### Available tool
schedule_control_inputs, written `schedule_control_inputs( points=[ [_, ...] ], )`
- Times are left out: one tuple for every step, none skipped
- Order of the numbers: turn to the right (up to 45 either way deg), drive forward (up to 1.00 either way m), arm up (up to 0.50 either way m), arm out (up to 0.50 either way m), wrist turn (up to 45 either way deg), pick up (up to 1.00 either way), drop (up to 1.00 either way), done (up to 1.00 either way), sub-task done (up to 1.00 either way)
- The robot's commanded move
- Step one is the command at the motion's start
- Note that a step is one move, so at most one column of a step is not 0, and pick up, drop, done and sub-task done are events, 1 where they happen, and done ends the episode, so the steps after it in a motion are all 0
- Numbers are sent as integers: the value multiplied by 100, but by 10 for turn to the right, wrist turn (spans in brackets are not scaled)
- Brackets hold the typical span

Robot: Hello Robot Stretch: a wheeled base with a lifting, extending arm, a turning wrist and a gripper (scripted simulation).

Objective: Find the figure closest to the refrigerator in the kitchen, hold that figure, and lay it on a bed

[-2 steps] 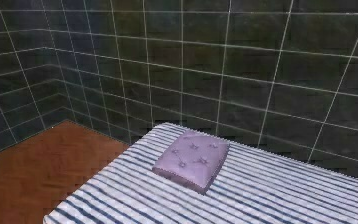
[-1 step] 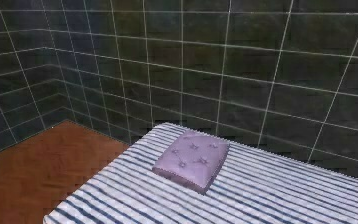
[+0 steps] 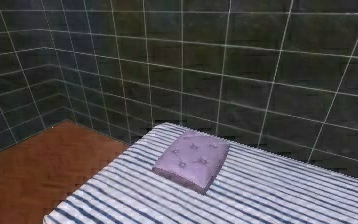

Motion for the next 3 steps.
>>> schedule_control_inputs(
  points=[
    [0, 0, 0, 0, 0, 0, 100, 0, 0],
    [0, 0, 10, 0, 0, 0, 0, 0, 0],
    [0, 0, 0, -8, 0, 0, 0, 0, 0]
  ],
)
